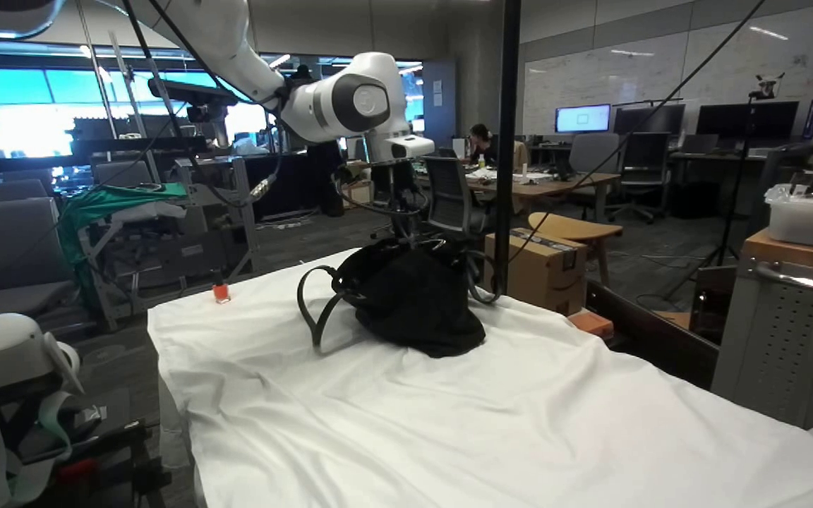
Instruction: Put the nail polish bottles in the bag
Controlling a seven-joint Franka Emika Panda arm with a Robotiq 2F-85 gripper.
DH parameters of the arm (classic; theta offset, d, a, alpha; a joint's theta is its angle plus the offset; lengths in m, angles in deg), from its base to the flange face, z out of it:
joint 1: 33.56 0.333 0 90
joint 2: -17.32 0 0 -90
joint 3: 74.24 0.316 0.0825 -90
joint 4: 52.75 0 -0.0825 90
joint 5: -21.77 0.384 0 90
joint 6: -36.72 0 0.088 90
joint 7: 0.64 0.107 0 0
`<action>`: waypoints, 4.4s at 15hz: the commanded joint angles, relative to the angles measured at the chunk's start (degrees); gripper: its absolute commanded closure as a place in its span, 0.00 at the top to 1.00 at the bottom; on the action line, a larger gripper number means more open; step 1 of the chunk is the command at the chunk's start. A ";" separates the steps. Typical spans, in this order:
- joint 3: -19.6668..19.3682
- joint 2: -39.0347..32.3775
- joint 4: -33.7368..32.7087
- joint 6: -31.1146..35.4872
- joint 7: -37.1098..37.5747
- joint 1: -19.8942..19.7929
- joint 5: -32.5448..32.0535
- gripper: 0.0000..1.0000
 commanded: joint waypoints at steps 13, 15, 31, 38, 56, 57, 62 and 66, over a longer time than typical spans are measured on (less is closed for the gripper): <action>-1.94 -4.37 -4.70 -0.26 0.06 1.69 -0.16 1.00; -1.81 -3.25 -3.29 -0.15 0.32 2.20 -0.23 1.00; 3.50 13.78 22.62 2.30 13.49 10.24 -2.12 1.00; 8.52 13.67 24.68 2.36 15.42 12.35 -2.45 1.00; 14.23 8.01 22.63 9.90 8.58 16.22 -0.41 1.00; 14.47 7.65 22.48 10.15 7.83 16.36 -0.10 1.00; 15.71 6.10 21.74 10.84 2.87 16.75 2.58 1.00; 16.66 4.64 20.79 9.56 -1.34 17.01 4.26 1.00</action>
